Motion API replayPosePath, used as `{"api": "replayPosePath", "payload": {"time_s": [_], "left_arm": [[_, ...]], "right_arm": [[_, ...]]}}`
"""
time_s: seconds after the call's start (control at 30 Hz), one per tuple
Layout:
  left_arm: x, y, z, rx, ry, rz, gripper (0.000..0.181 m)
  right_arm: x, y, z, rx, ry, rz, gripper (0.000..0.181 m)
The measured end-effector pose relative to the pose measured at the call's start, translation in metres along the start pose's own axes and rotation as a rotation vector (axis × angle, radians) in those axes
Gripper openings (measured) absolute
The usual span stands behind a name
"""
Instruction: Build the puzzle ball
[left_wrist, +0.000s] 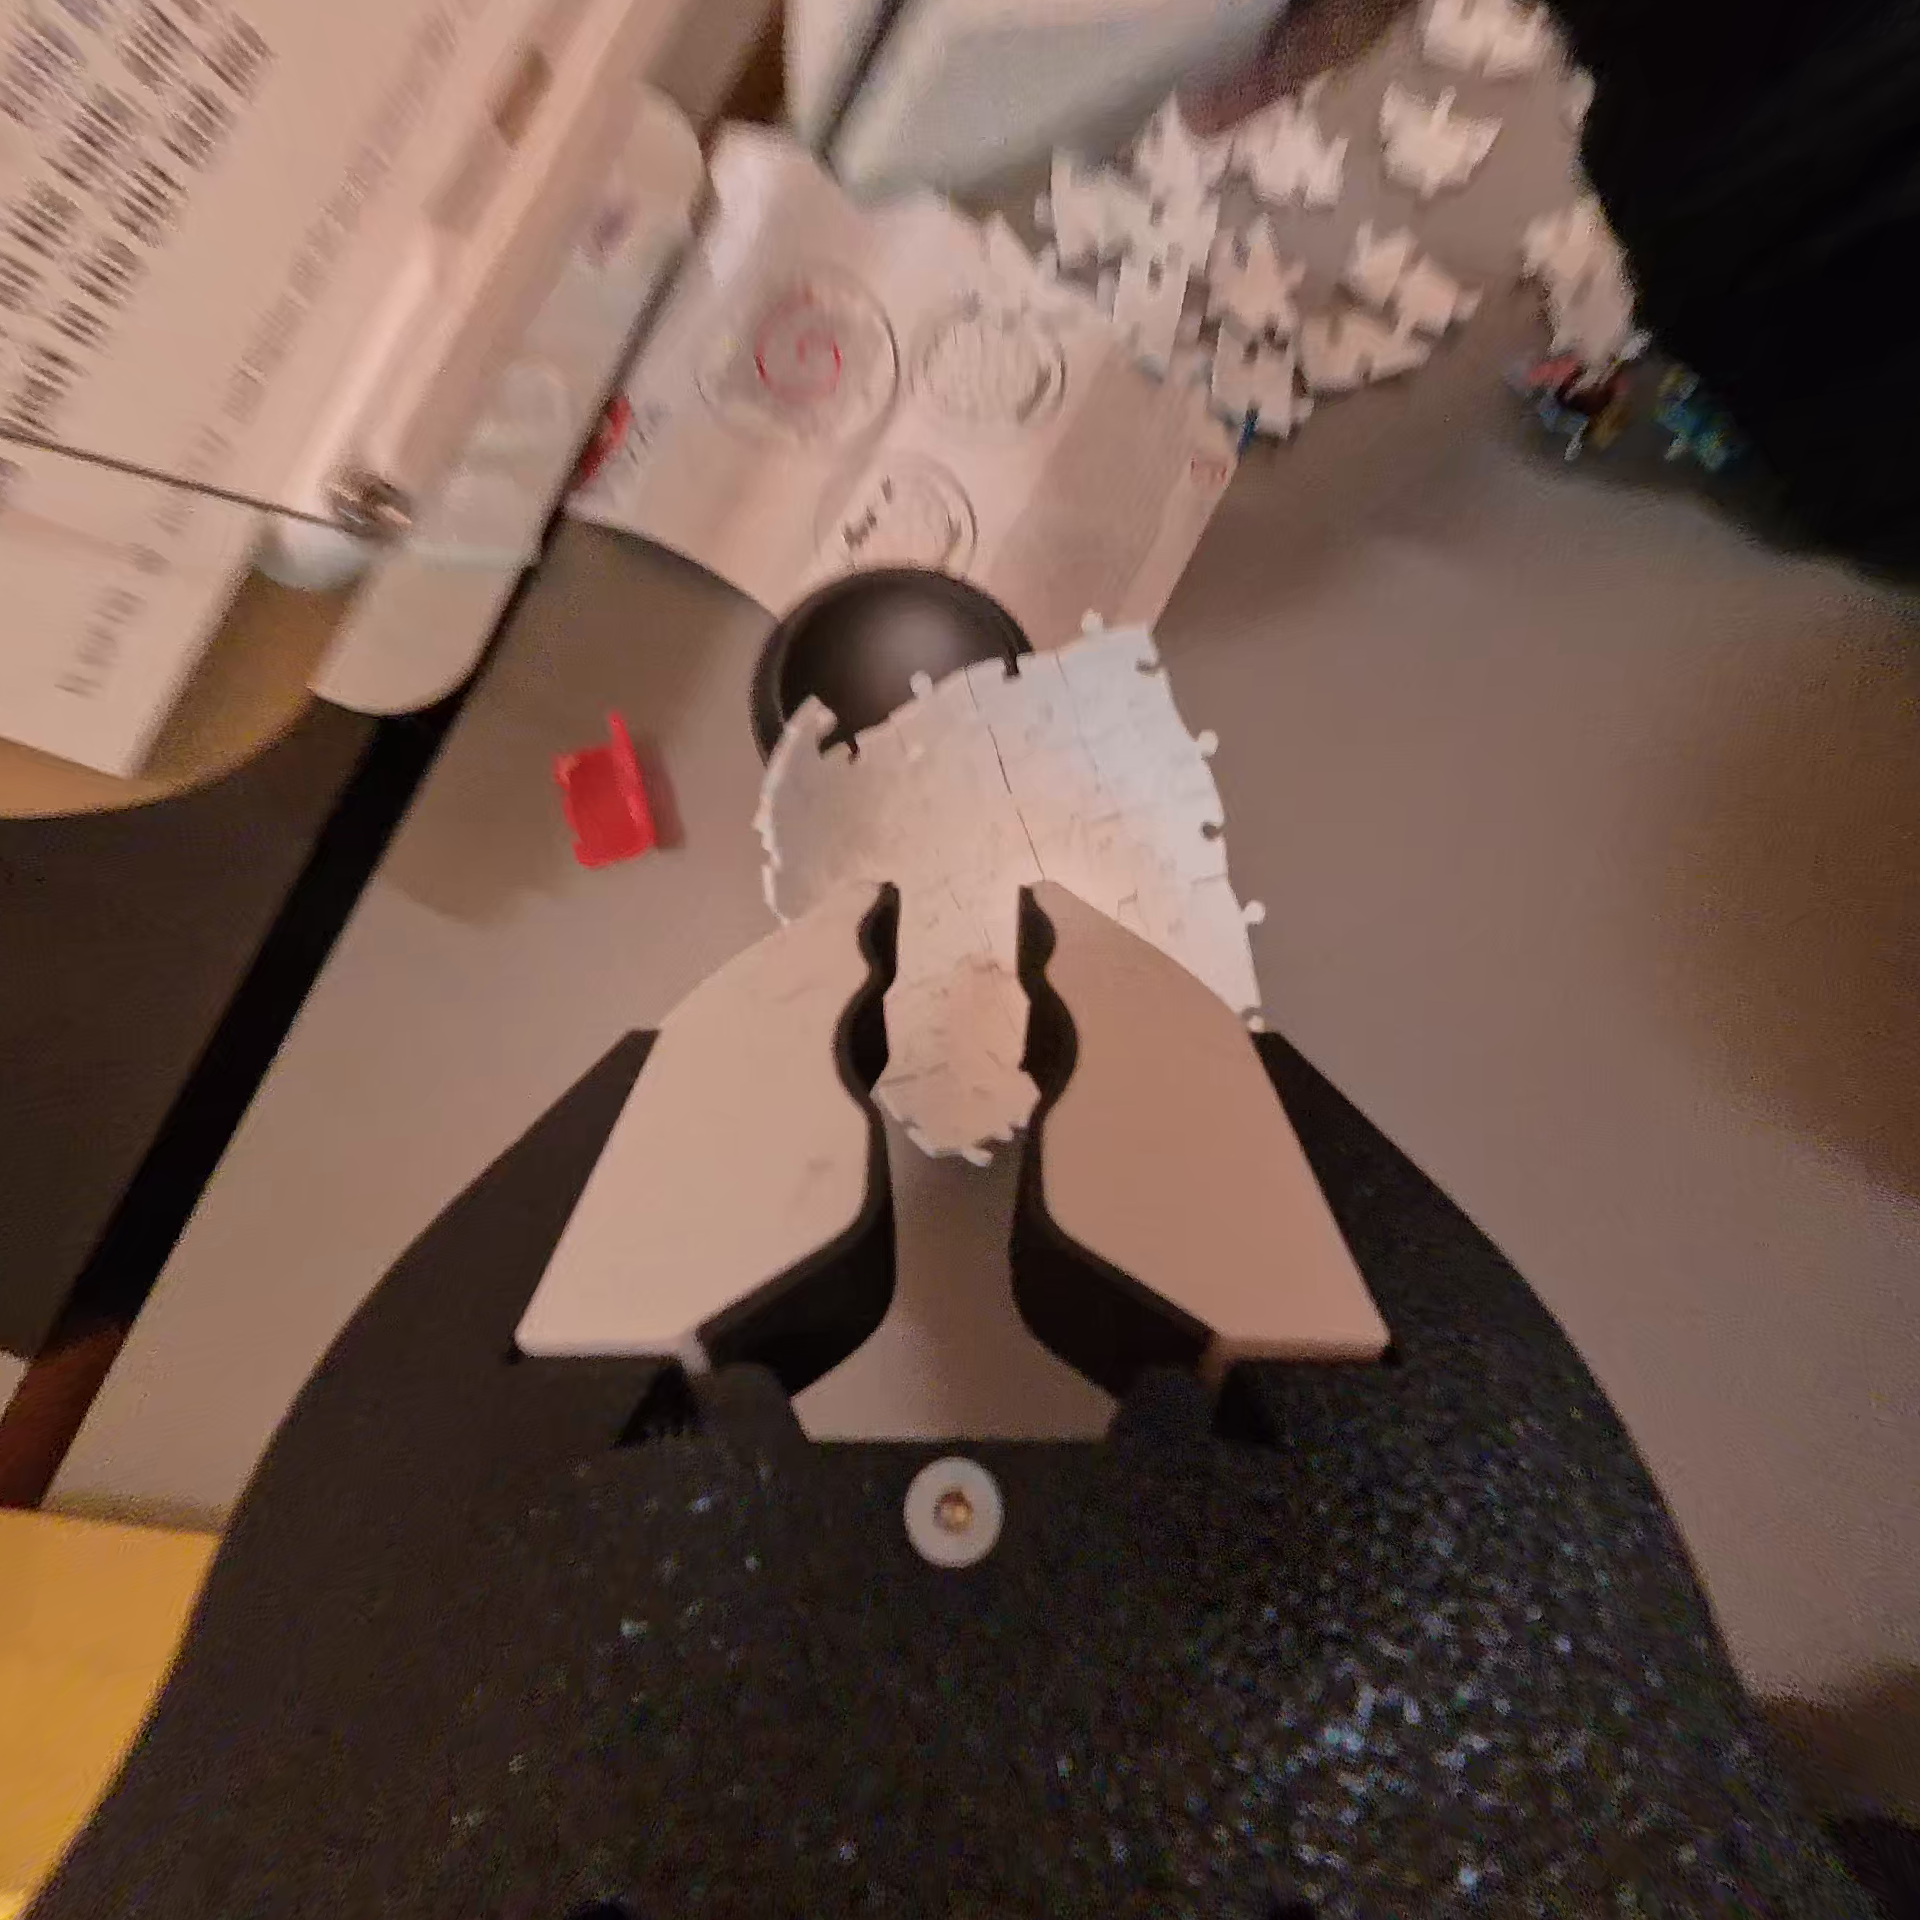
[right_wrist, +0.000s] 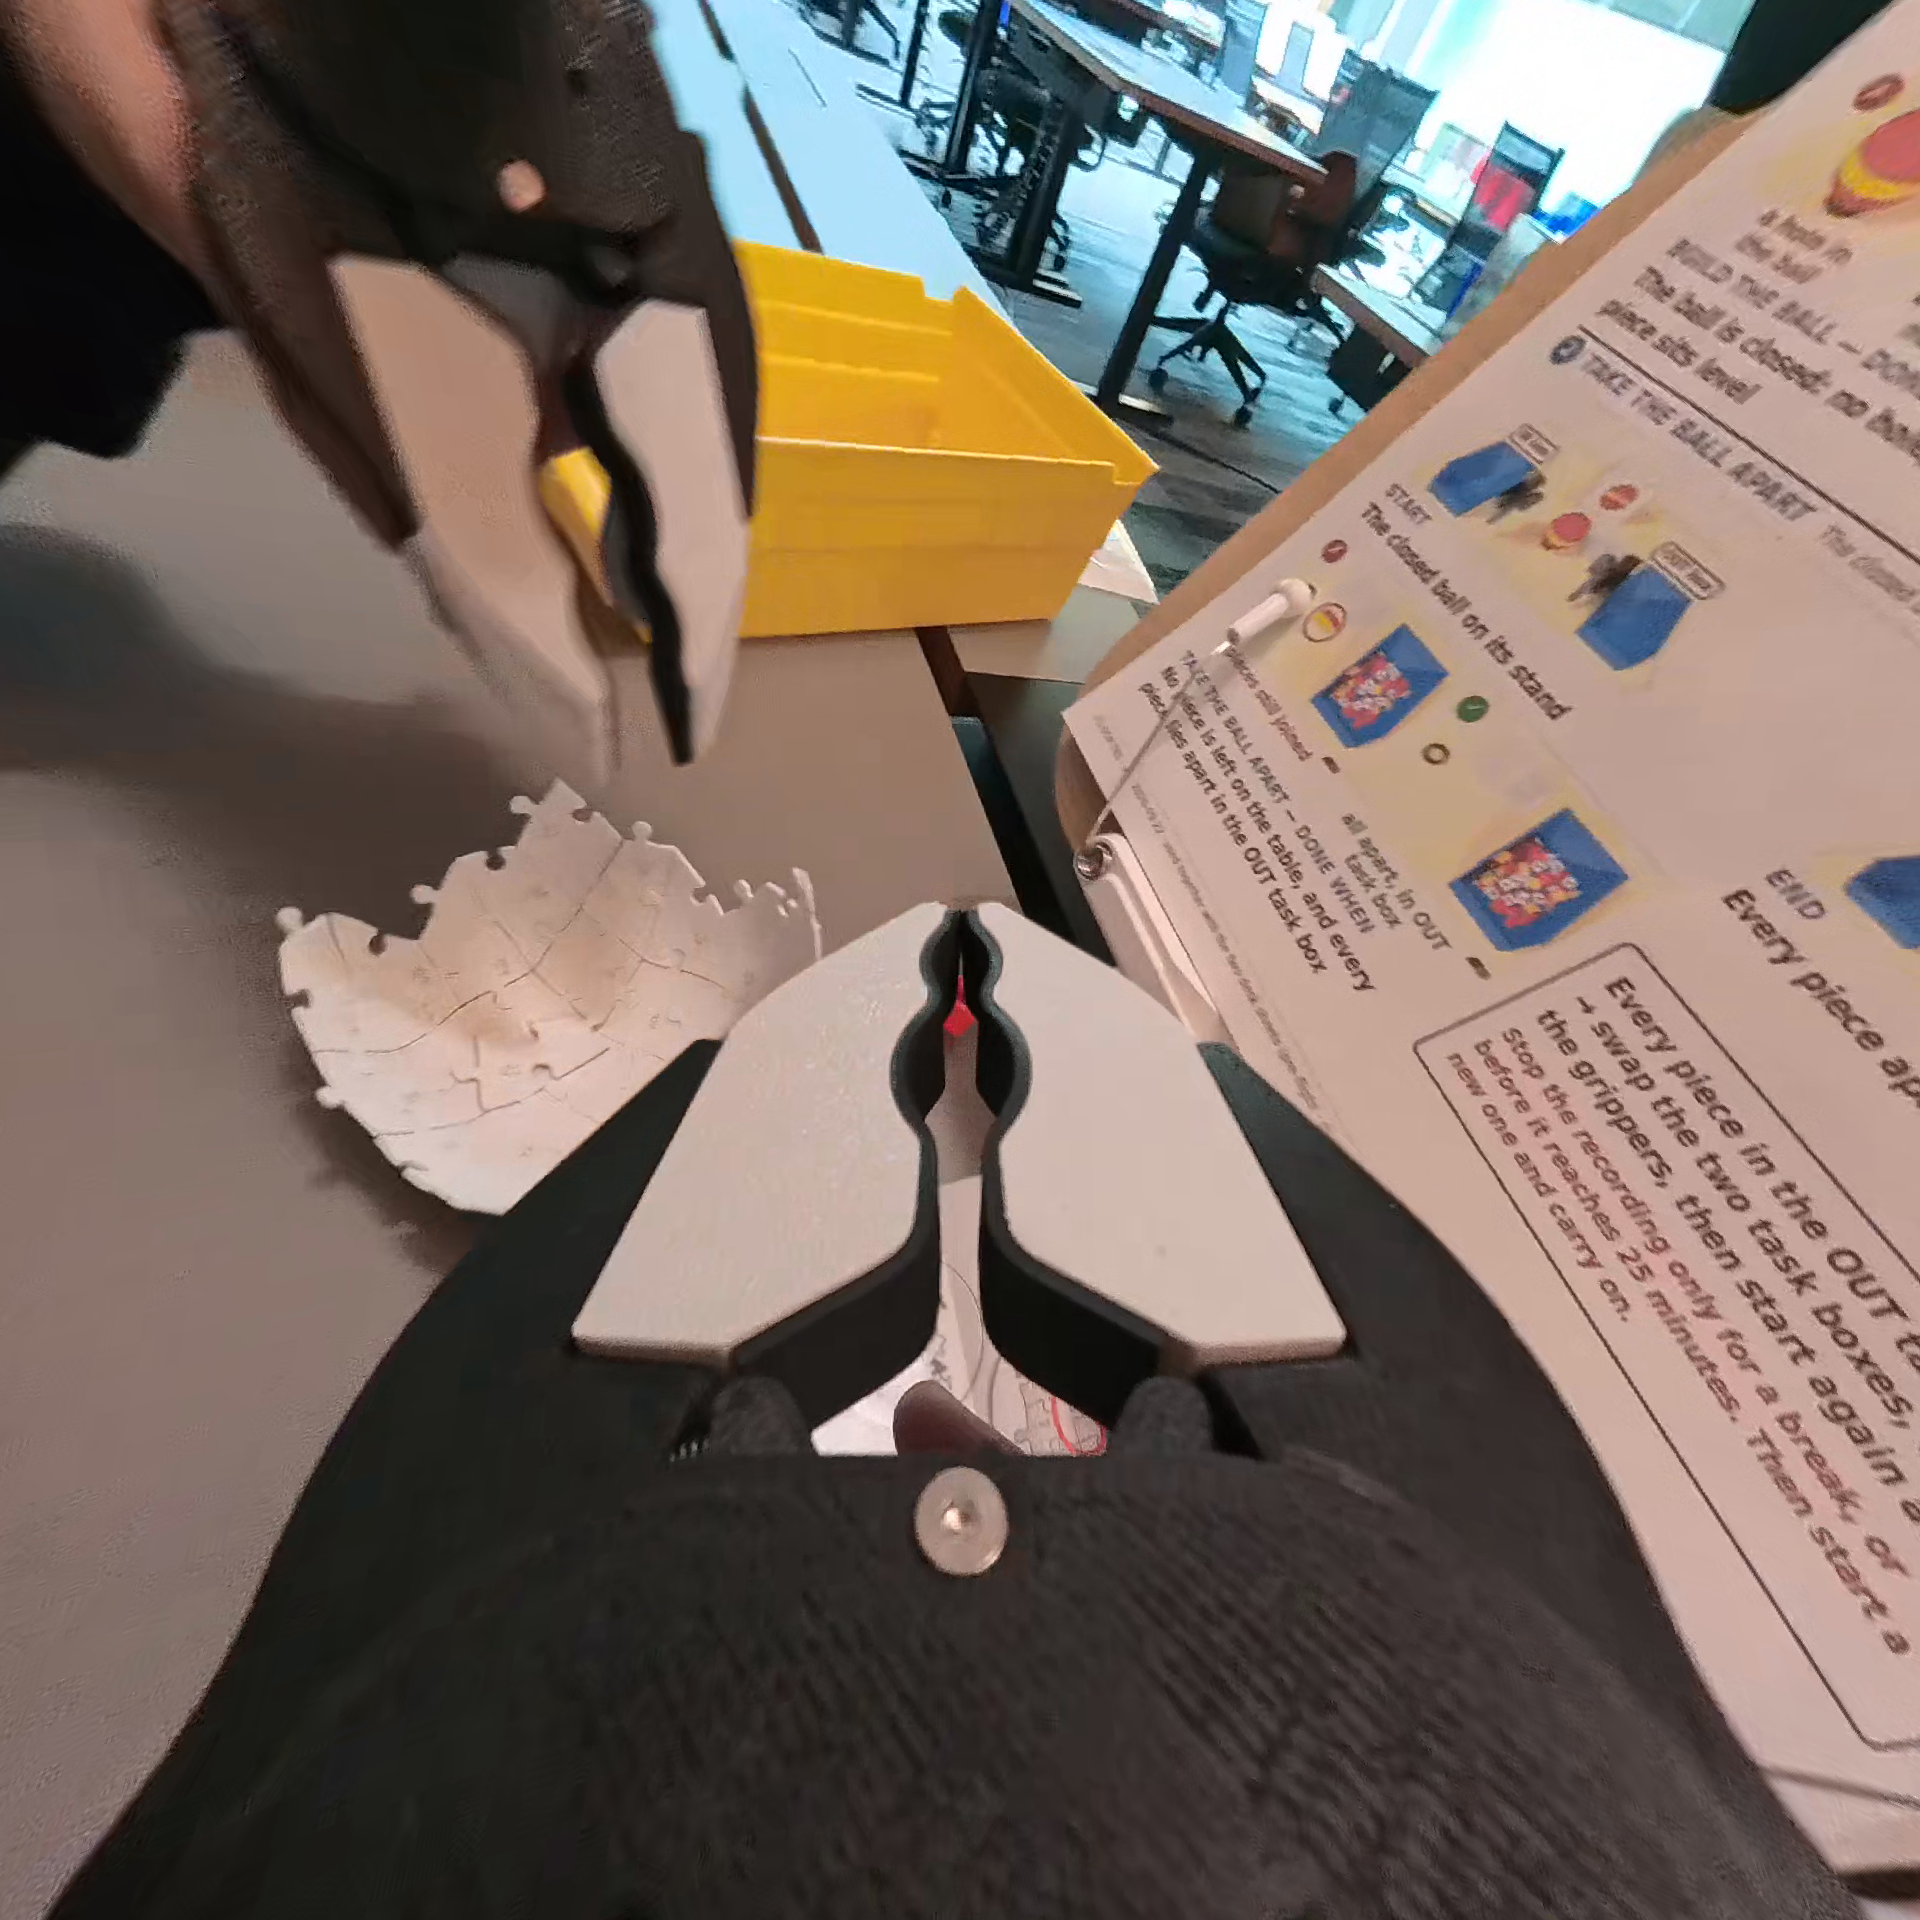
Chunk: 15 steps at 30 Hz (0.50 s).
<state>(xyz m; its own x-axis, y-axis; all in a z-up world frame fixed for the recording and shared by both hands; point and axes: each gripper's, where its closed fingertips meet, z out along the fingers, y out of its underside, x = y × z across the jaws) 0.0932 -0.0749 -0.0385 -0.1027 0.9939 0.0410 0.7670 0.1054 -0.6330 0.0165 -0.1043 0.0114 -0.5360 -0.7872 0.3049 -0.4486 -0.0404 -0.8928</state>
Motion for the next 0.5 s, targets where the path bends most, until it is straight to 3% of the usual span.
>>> {"api": "replayPosePath", "payload": {"time_s": [0.1,0.27,0.5], "left_arm": [[0.010,0.015,0.022,-0.165,-0.045,-0.048,0.035],[0.028,0.029,0.047,-0.327,-0.087,-0.248,0.047],[0.020,0.043,0.058,-0.506,-0.267,-0.496,0.047]], "right_arm": [[0.009,0.004,-0.003,-0.016,0.033,0.040,0.000],[0.035,0.021,-0.021,-0.069,0.135,0.142,0.002],[0.046,0.031,-0.037,-0.044,0.141,0.320,0.008]]}}
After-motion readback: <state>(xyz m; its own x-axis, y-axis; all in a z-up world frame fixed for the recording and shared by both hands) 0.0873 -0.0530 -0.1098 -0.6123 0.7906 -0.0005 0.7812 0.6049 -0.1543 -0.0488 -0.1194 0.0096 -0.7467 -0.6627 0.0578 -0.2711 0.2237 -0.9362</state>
